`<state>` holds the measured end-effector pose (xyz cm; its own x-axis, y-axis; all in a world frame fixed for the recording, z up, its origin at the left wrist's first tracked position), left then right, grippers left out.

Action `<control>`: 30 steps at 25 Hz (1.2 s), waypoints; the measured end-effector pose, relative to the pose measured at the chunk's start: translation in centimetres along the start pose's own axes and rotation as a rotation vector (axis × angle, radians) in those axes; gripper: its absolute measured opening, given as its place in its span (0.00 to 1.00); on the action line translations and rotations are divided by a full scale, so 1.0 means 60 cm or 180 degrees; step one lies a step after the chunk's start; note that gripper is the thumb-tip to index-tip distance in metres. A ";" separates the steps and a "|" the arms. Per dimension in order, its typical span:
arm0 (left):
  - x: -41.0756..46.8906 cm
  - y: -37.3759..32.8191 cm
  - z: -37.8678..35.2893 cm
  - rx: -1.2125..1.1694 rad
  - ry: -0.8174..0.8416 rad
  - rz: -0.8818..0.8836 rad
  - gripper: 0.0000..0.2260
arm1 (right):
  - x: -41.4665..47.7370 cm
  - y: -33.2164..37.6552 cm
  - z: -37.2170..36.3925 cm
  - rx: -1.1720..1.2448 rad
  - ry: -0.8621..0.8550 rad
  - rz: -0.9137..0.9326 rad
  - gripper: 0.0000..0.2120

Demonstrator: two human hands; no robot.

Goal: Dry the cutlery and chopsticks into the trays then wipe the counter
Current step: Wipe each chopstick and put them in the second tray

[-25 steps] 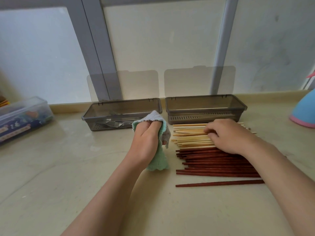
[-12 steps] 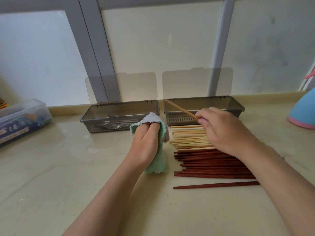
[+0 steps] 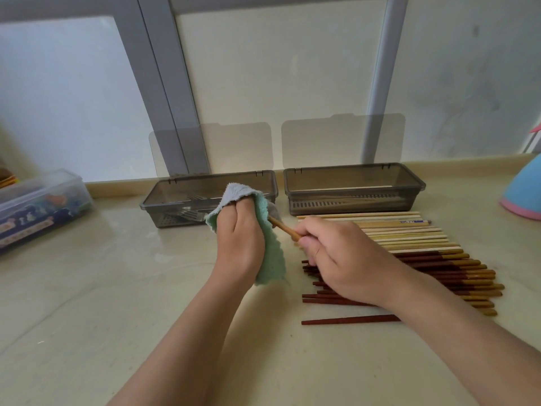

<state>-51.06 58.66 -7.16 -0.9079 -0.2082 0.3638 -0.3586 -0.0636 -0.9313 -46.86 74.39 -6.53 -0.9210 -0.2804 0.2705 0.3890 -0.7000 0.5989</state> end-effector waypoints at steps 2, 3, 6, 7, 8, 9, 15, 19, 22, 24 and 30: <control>-0.008 -0.011 -0.008 -0.0007 -0.0036 -0.0141 0.16 | -0.002 0.012 -0.021 0.0274 -0.0081 -0.0032 0.07; -0.014 -0.016 -0.013 0.0012 0.0047 -0.0257 0.15 | -0.002 0.014 -0.029 0.0354 -0.0136 -0.0064 0.07; -0.028 -0.015 -0.030 0.0244 0.0493 -0.0482 0.17 | 0.003 0.008 -0.028 0.0460 -0.0360 -0.0178 0.08; -0.030 -0.013 -0.033 0.0329 0.0584 -0.0507 0.18 | 0.003 0.007 -0.024 0.0437 -0.0411 -0.0211 0.08; -0.031 -0.013 -0.034 0.0378 0.0640 -0.0520 0.18 | 0.004 0.006 -0.020 0.0423 -0.0414 -0.0243 0.08; -0.030 -0.015 -0.034 0.0358 0.0659 -0.0513 0.18 | 0.003 0.007 -0.016 0.0443 -0.0362 -0.0280 0.07; 0.016 -0.006 0.010 -0.0337 -0.0400 0.0177 0.18 | 0.001 -0.002 -0.005 0.0155 0.0413 -0.0604 0.10; -0.024 -0.011 -0.027 0.0080 0.0439 -0.0140 0.18 | 0.002 0.008 -0.015 0.0233 0.0157 -0.0443 0.11; -0.041 -0.012 -0.045 0.0290 0.0855 -0.0289 0.18 | 0.005 0.000 -0.007 0.0472 -0.0028 -0.0571 0.10; -0.034 -0.012 -0.039 0.0174 0.0830 -0.0208 0.20 | 0.003 -0.004 -0.005 0.0613 0.0183 -0.0660 0.09; -0.017 -0.004 -0.021 -0.0061 0.0474 0.0095 0.20 | -0.001 -0.003 -0.009 0.0573 0.0330 -0.0648 0.06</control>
<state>-50.31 60.10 -7.26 -0.9399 -0.0627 0.3357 -0.3337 -0.0407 -0.9418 -46.91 74.20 -7.06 -0.9742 -0.2182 0.0580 0.1849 -0.6235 0.7596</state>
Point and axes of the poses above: each hand's wrist, its own x-axis towards the middle knuckle, its own z-axis out of the back of the hand, y = z × x, the point moved 3 cm from there along x, towards the middle knuckle, and after that the axes turned 8 degrees about -z, right-handed, at the moved point
